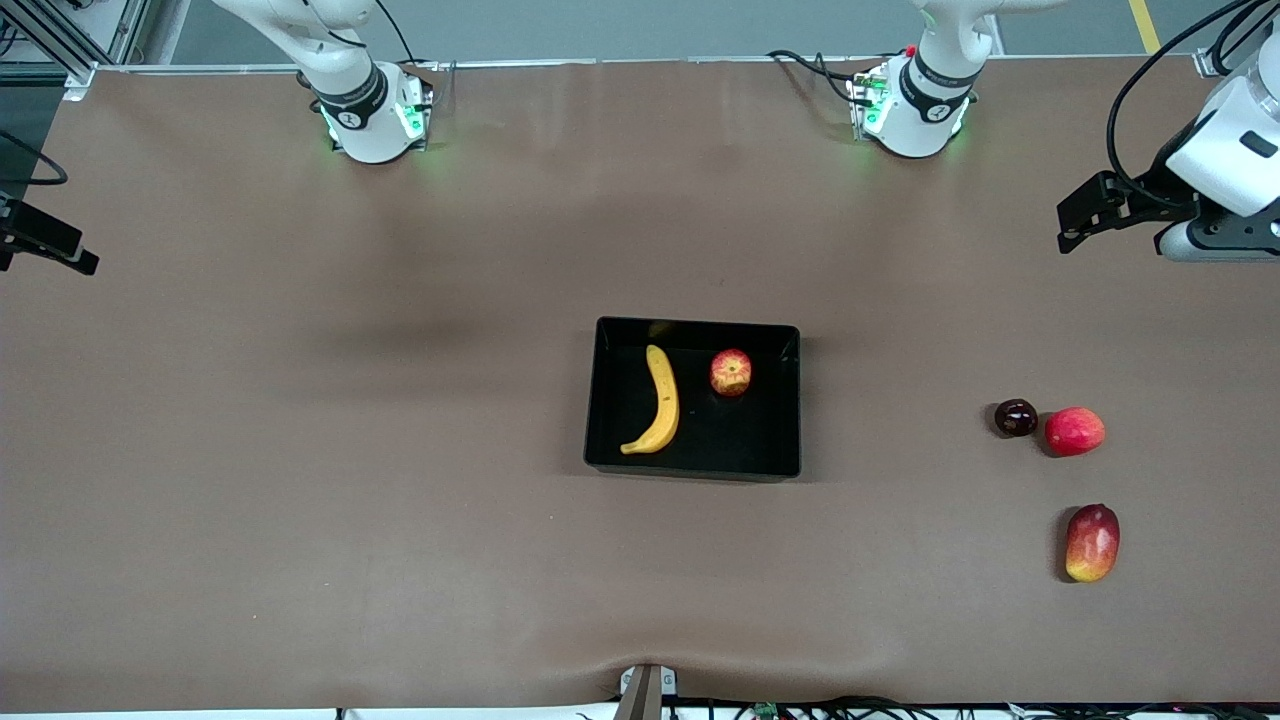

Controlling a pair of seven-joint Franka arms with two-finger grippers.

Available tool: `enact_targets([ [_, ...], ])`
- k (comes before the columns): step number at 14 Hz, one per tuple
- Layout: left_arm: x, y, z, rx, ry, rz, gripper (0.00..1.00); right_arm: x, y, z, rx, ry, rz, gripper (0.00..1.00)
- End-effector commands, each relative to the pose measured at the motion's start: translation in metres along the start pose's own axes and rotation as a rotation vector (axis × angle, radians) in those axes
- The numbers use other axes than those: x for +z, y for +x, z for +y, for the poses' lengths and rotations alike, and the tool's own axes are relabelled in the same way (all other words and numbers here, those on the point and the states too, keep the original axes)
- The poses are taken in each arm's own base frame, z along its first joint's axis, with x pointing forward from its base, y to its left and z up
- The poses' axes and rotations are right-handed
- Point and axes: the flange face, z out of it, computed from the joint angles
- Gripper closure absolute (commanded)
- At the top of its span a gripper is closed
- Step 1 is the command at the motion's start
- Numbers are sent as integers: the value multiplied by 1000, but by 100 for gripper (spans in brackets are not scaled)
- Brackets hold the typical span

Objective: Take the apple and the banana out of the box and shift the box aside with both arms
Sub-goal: 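Move the left gripper over the red-yellow apple in the tray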

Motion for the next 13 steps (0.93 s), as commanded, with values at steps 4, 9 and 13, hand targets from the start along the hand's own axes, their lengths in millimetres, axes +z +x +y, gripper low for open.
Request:
enact_targets([
  [4, -6, -1, 1, -1, 8, -2, 0, -2, 0, 4, -4, 23, 7, 0],
  [9, 5, 8, 4, 6, 3, -20, 0, -2, 0, 4, -4, 23, 7, 0],
  [13, 35, 16, 59, 87, -3, -72, 0, -2, 0, 4, -4, 23, 5, 0],
])
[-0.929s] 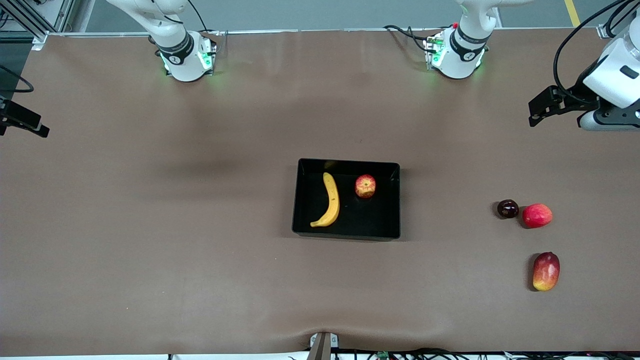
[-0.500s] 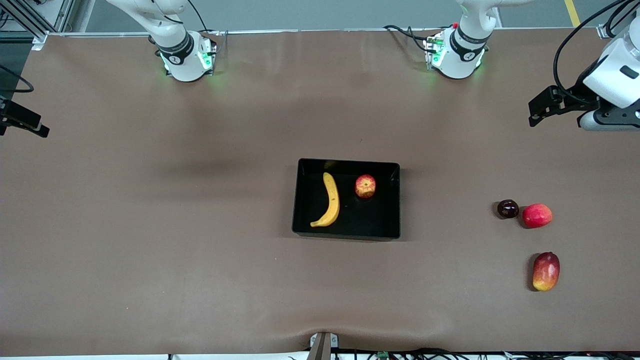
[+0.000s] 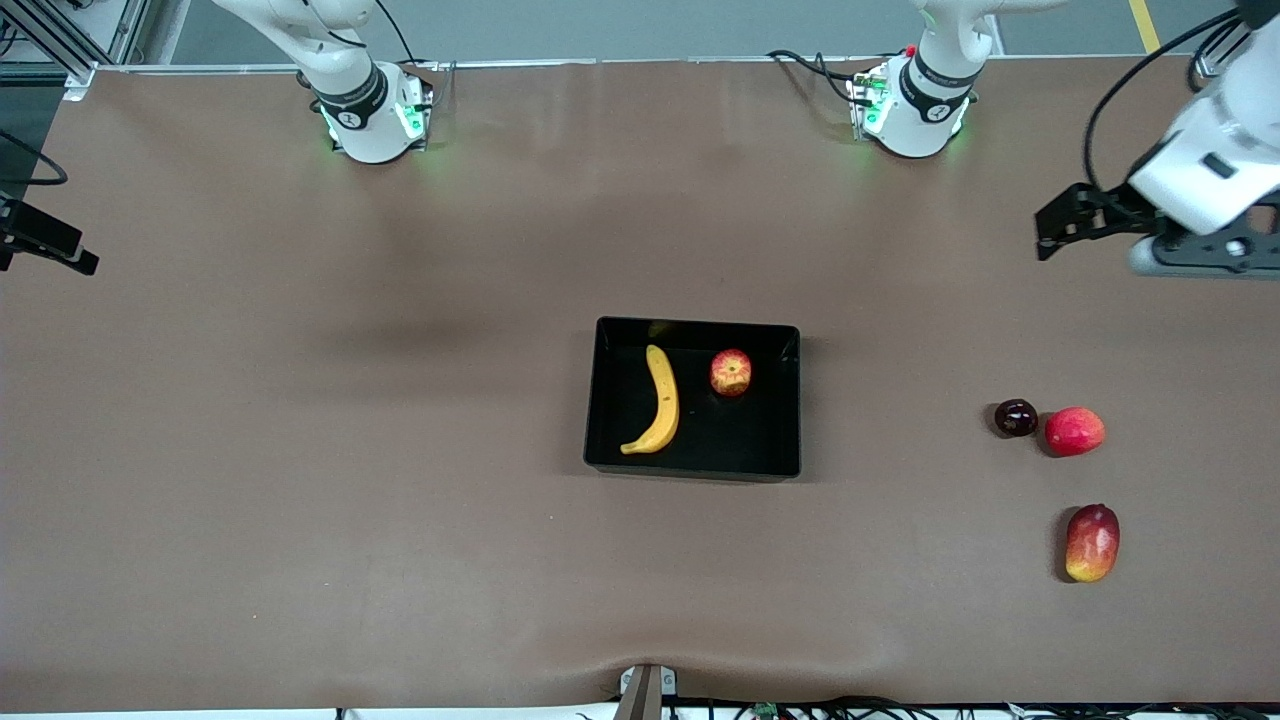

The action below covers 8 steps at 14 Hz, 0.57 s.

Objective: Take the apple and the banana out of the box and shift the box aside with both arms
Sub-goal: 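Move the left gripper over the red-yellow apple in the tray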

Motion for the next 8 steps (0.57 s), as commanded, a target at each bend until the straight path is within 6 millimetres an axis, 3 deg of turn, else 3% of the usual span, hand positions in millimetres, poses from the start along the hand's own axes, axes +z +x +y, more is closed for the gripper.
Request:
enact_targets([
  [1, 24, 16, 45, 20, -6, -38, 0, -2, 0, 3, -4, 23, 5, 0],
  [3, 44, 27, 85, -13, -24, -29, 0, -2, 1, 0, -11, 22, 7, 0],
  [5, 62, 38, 108, -72, -46, -25, 0, -2, 1, -1, -12, 22, 7, 0],
  [8, 90, 41, 166, -65, -51, -31, 0, -2, 0, -1, -12, 23, 5, 0],
])
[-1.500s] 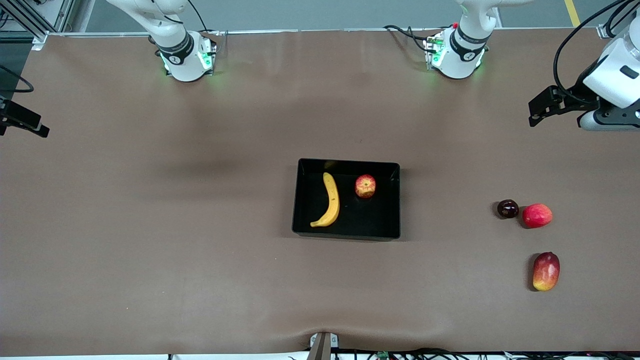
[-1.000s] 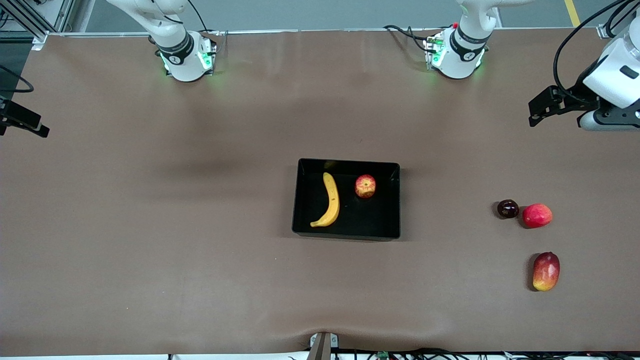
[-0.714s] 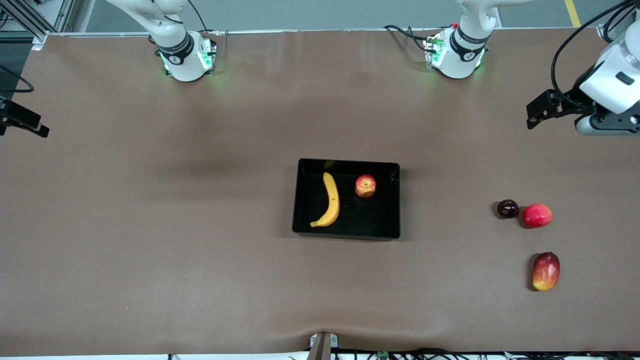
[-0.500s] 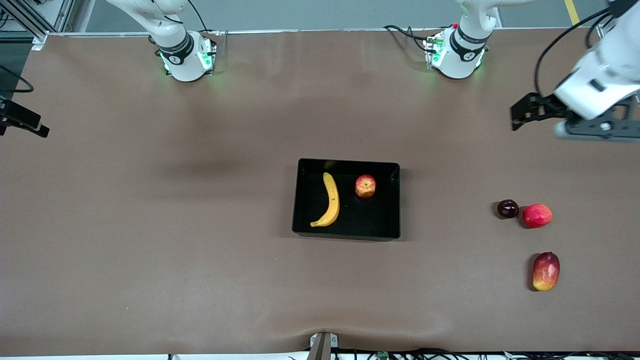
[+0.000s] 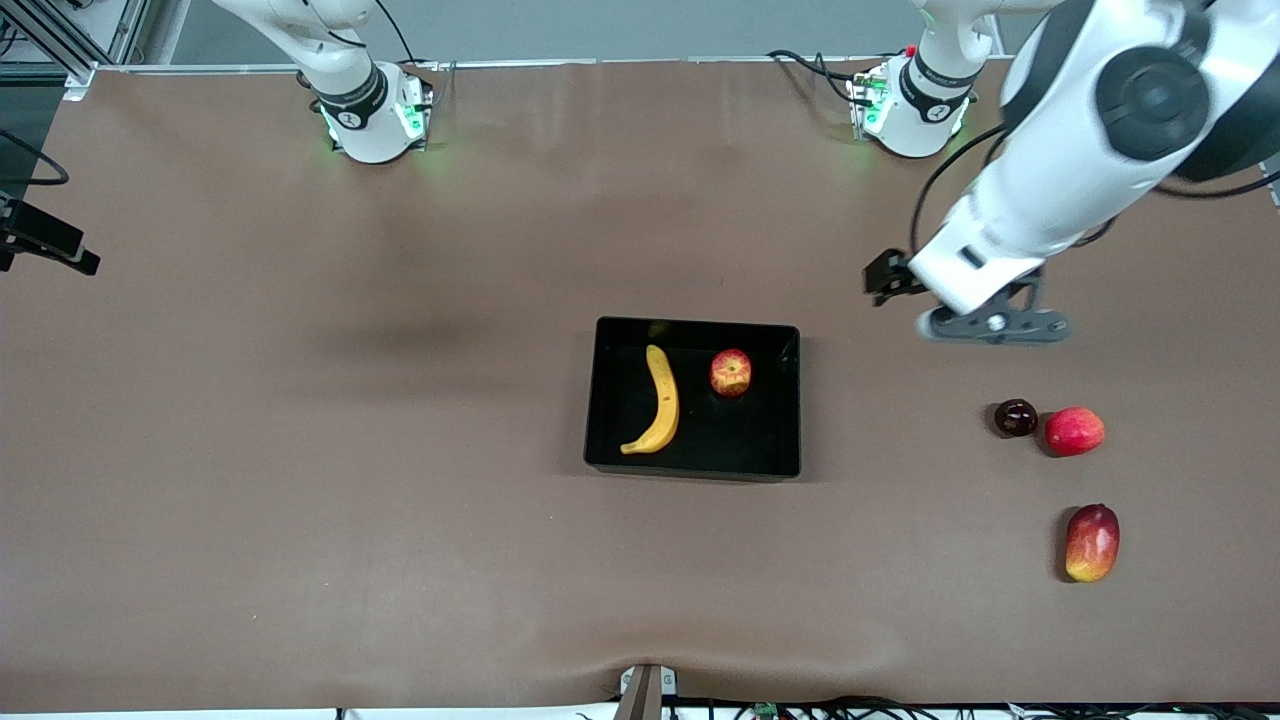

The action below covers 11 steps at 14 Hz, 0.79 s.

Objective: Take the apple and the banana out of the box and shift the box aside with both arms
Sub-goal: 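Move the left gripper over the red-yellow apple in the tray, then lower the left gripper and grasp the red-yellow apple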

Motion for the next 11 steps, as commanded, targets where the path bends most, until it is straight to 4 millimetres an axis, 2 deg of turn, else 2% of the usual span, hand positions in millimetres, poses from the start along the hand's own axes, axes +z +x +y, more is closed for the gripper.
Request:
enact_targets([
  [1, 20, -1, 49, -9, 27, 16, 0, -2, 0, 2, -6, 21, 4, 0],
  [5, 69, -8, 117, -124, 37, 23, 0, -2, -1, 14, 15, 22, 1, 0],
  [7, 88, -10, 140, -136, 32, 27, 0, -2, -1, 14, 15, 22, 1, 0],
  [11, 142, -12, 186, -201, -11, 42, 0, -1, 0, 13, 14, 22, 2, 0],
])
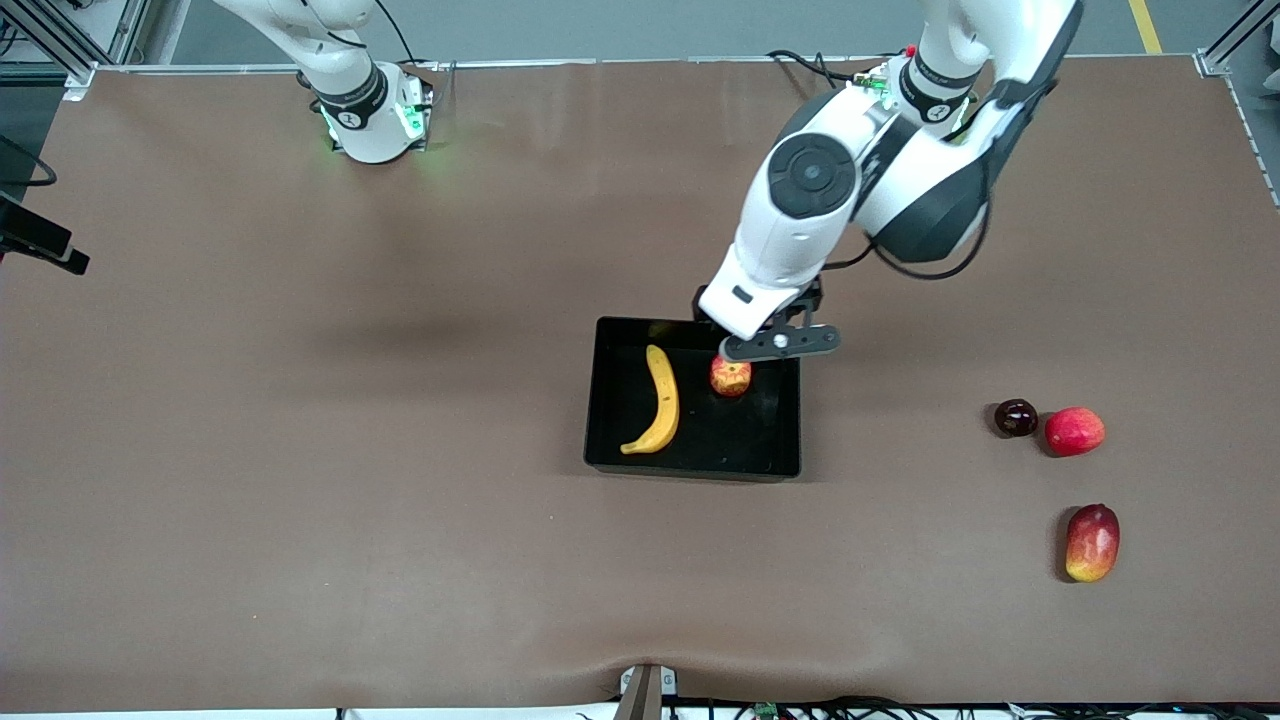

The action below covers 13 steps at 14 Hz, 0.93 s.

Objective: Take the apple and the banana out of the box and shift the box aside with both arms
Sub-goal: 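Lower the left gripper and grasp the red-yellow apple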

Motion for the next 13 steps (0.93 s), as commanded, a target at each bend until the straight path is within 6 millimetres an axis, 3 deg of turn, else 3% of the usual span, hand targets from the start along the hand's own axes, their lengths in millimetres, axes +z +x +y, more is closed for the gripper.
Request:
enact_targets([
  [1, 35, -1, 26, -39, 4, 38, 0, -1, 0, 2, -6, 23, 3, 0],
  [5, 95, 3, 29, -25, 95, 39, 0, -1, 0, 1, -7, 23, 3, 0],
  [8, 143, 10, 13, -39, 134, 52, 0, 0, 2, 2, -7, 23, 2, 0],
  [13, 189, 13, 5, -46, 119, 41, 0, -1, 3, -6, -19, 22, 5, 0],
])
